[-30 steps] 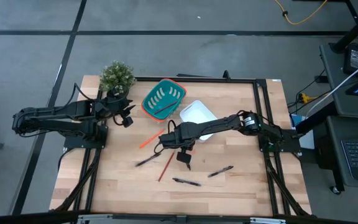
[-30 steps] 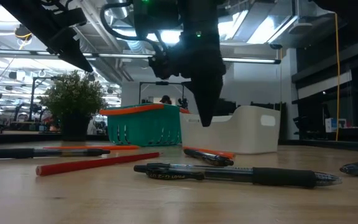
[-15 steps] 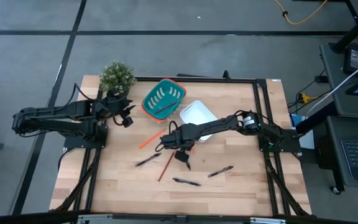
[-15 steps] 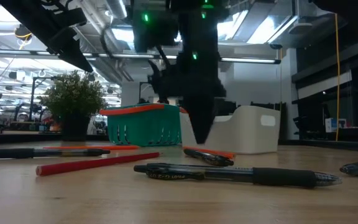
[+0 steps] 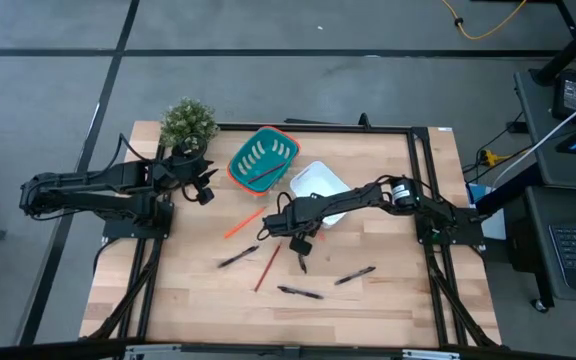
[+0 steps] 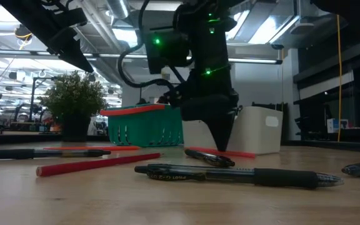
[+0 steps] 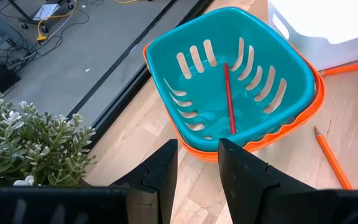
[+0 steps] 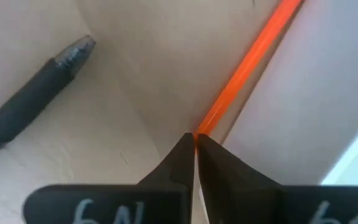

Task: Sort pens & pencils
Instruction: Adjust the left orange pencil, then adjust the white bin

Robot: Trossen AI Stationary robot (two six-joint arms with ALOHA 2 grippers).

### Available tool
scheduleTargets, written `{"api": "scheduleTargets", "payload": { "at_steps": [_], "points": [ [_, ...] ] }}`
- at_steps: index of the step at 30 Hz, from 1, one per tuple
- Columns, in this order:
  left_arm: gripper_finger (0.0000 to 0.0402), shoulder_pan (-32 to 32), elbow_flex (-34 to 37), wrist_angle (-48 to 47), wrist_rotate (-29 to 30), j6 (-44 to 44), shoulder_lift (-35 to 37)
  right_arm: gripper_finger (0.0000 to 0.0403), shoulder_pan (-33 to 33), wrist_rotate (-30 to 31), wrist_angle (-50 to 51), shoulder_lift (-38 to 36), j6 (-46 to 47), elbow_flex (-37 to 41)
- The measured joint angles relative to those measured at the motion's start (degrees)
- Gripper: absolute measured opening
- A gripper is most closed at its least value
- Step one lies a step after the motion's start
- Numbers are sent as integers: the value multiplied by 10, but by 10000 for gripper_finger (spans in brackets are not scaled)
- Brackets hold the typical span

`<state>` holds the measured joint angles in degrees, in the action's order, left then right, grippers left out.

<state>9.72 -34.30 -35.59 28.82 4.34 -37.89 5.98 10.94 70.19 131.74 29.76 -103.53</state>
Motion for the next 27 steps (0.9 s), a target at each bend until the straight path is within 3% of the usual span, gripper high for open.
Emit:
{"api": "scheduleTargets", "payload": {
  "at_steps": [16, 27],
  "points": [
    [110, 0, 0, -12, 0, 2, 0, 22, 0, 31, 23, -34, 1, 4],
    [110, 0, 0, -10, 0, 2, 0, 22, -7, 26, -4, -81, 46, 141]
  ]
}}
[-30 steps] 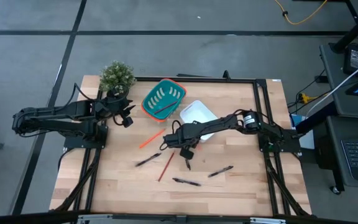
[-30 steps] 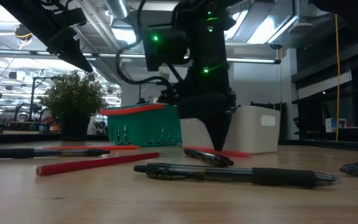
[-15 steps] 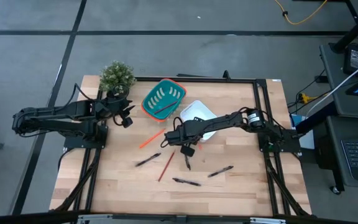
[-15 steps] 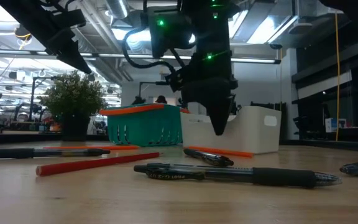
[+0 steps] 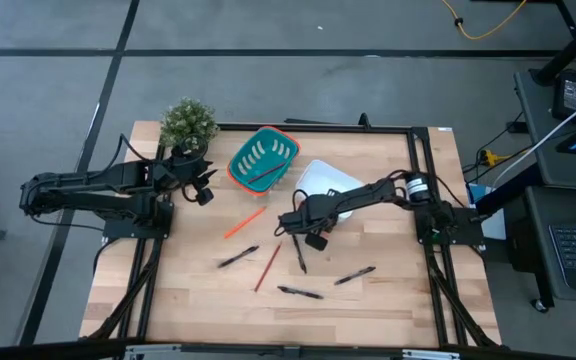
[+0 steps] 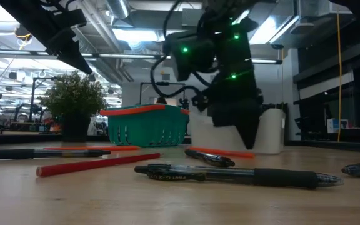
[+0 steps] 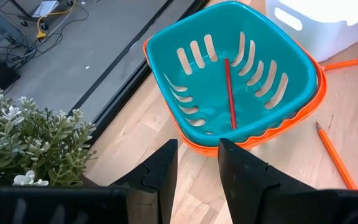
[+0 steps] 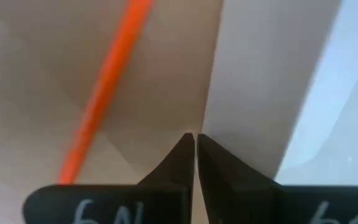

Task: Sort pens & pencils
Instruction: Adjust the white bin

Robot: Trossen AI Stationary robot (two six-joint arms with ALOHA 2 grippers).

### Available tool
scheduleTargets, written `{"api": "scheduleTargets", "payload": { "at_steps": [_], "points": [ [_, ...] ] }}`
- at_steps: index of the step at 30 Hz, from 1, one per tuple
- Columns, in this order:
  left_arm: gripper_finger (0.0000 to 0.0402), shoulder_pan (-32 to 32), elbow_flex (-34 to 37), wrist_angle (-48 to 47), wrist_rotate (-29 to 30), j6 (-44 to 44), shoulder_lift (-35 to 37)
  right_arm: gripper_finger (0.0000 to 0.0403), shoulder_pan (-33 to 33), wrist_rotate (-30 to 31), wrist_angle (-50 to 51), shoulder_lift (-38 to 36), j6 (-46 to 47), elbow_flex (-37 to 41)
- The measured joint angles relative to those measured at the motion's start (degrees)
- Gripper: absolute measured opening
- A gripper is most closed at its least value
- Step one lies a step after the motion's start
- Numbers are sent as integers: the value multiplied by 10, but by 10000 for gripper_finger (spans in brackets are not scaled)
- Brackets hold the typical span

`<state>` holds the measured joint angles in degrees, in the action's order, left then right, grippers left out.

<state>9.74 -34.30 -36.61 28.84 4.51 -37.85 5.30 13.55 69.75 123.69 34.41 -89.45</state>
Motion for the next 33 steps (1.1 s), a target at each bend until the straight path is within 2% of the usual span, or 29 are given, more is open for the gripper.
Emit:
{"api": "scheduleTargets", "payload": {
  "at_steps": [7, 12, 33],
  "points": [
    [110, 0, 0, 1, 0, 9, 0, 22, -6, -2, -80, -72, 14, 75],
    [110, 0, 0, 1, 0, 12, 0, 22, -6, 5, -109, -105, 16, 100],
    [110, 0, 0, 1, 0, 14, 0, 22, -37, 30, -123, -110, -12, 110]
  ]
}}
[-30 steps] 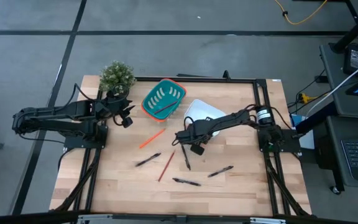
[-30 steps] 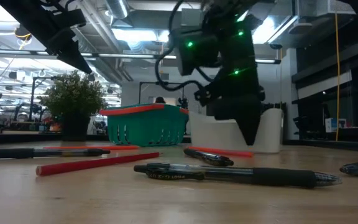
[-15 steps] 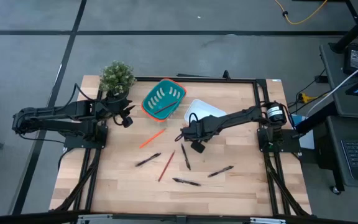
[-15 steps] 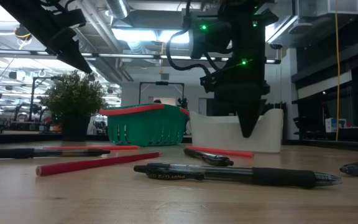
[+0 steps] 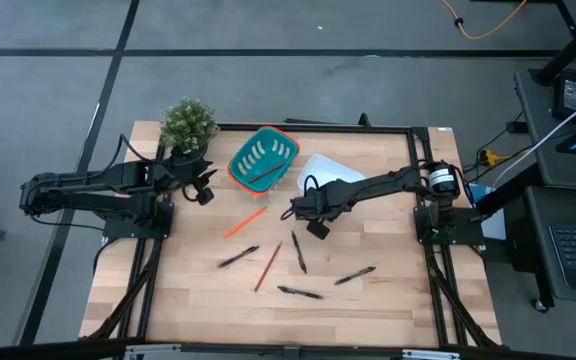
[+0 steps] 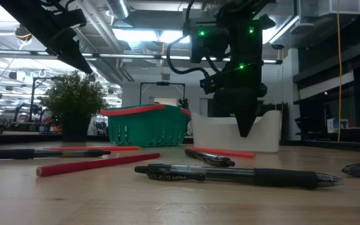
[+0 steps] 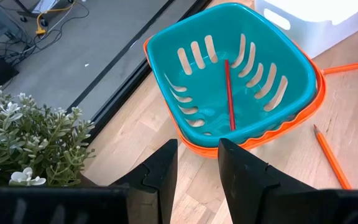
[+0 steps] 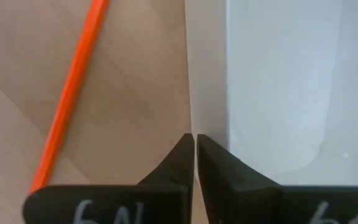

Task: Sort pens & pencils
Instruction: Adjust the white bin, then put the right orange pencil into the blue bin

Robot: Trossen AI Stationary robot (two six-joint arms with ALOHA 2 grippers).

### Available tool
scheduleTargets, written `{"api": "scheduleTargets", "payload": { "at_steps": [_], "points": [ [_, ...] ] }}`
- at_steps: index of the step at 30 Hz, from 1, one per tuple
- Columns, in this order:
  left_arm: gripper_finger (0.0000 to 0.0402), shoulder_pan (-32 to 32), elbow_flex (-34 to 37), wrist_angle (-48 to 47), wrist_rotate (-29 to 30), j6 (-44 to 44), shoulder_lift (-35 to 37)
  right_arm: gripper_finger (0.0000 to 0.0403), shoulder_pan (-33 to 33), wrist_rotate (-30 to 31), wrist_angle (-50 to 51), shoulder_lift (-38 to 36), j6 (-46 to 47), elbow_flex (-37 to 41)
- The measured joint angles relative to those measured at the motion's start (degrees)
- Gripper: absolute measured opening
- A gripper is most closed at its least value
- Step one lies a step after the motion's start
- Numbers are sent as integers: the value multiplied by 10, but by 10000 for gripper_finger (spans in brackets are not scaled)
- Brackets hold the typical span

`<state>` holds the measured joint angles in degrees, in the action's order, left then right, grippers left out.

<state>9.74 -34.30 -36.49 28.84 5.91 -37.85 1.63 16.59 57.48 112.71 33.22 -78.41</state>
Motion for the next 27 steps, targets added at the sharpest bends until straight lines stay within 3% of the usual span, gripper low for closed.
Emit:
{"api": "scheduleTargets", "payload": {
  "at_steps": [15, 20, 27],
  "points": [
    [110, 0, 0, 0, 0, 0, 0, 22, 76, -44, -49, 0, 40, -13],
    [110, 0, 0, 0, 0, 0, 0, 22, 81, -91, -78, 0, 42, -10],
    [110, 0, 0, 1, 0, 0, 0, 32, 77, -105, -89, 0, 43, -10]
  ]
}}
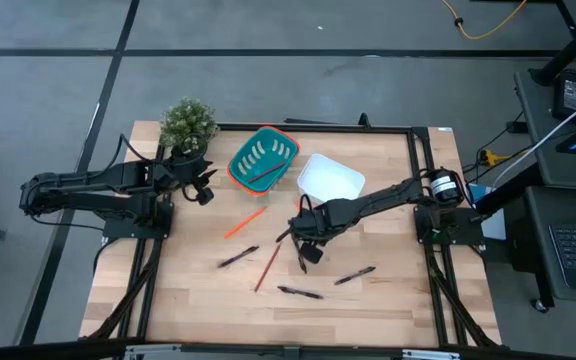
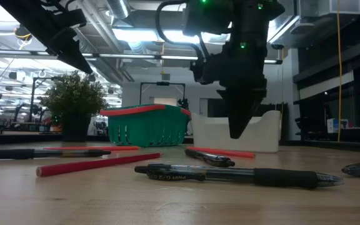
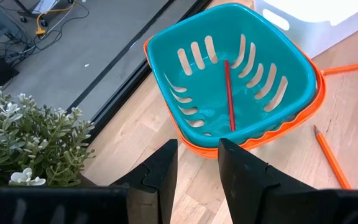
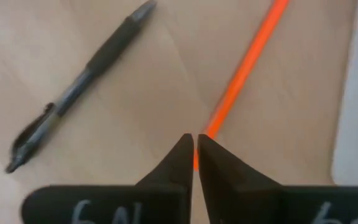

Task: Sort pens & pencils
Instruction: Put the right orange pencil into the blue bin

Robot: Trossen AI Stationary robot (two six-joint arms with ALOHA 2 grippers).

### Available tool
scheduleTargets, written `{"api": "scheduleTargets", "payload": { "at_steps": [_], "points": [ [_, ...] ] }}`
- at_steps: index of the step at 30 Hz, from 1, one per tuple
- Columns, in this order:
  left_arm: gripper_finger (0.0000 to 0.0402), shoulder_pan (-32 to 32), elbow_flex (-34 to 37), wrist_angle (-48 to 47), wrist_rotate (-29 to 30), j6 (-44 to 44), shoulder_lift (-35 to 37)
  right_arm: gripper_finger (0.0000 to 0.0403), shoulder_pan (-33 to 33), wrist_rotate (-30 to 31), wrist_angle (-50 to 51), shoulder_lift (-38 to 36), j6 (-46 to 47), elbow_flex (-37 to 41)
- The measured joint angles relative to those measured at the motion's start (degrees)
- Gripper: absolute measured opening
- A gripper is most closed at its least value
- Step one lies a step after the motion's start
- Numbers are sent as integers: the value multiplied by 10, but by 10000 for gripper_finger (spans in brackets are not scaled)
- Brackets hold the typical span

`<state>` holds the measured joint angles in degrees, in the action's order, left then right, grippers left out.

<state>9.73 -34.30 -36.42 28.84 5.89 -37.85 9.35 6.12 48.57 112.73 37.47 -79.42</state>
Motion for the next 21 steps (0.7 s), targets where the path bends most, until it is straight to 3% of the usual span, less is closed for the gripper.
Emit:
{"api": "scheduleTargets", "payload": {
  "at_steps": [11, 21],
  "points": [
    [110, 0, 0, 0, 0, 0, 0, 133, -12, -3, -17, 0, 4, 0],
    [110, 0, 0, 0, 0, 0, 0, 142, -37, -2, -20, 32, 12, 1]
  ]
}}
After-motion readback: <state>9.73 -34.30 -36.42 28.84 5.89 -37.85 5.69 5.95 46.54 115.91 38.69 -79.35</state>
